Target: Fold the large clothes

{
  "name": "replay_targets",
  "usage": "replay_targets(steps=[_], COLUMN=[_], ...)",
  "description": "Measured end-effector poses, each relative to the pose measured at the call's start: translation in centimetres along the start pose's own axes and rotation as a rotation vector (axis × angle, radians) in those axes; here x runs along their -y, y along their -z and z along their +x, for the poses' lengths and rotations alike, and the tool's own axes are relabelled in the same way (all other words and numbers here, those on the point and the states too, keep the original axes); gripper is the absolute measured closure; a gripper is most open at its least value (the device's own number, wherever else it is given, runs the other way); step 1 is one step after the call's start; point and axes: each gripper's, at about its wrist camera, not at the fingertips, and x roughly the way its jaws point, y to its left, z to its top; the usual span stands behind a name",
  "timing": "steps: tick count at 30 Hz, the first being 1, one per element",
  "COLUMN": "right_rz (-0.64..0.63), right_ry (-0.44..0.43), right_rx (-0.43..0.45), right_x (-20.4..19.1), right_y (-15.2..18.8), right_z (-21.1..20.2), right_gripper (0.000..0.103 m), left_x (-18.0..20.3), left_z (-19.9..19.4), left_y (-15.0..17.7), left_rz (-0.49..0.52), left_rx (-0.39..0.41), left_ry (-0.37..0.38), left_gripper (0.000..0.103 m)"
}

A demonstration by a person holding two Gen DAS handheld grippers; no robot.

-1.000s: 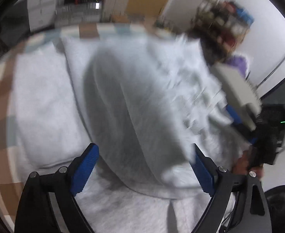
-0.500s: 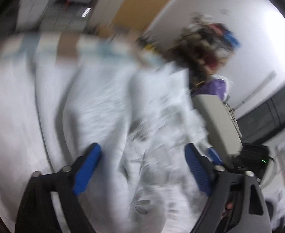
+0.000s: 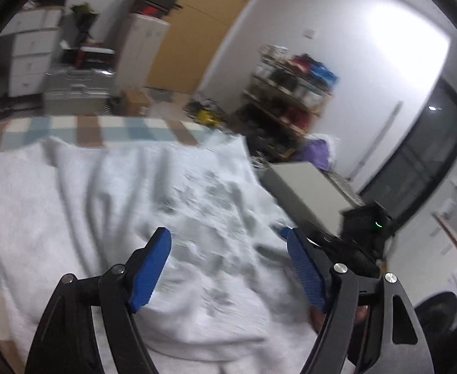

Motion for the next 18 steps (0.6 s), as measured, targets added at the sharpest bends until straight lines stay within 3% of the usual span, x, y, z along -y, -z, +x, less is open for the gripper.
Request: replay_targets(steps=[2,5,9,11,14,18], right_rz=[0.003,0.010,0.011,0.014,0.005,-0.135], right_ry=[-0.001,-0.001,0.000,0.004,0.024,0.115], right_rx=[0.002,0.001,-0.002,-0.006,-0.016,-0.193], right_x=[0.0,0.2,0.1,0.1,-0.1,-3.4], right_y=[0.0,-0.1,0.0,0.0,0.0,-0.2], right_z=[-0.1,-0.1,-0.2,-0.1,0.3,2.8], right_gripper=[0.030,0.029,0.029,0.029,0.029,0.031], left_x=[-1.1,-4.5,-6.6,-6.6,-5.2,-2.3], left_z=[2.5,6.2,5.4,5.0,3.1,-1.3], left_y=[1.7,4.1,5.2,5.4,5.1,5.4], left_rz=[-0.013,-0.082,-0.139,-0.158,-0.141,-0.092], left_rx=[-0.083,-0.212,-0.157,-0.154,-0.120,-0.019], left_ry=[-0.001,-0.087,-0.011,-0.030,-0.063,-0.058], left_gripper=[0.030,0.031,0.041,0.049,0.049,0.049])
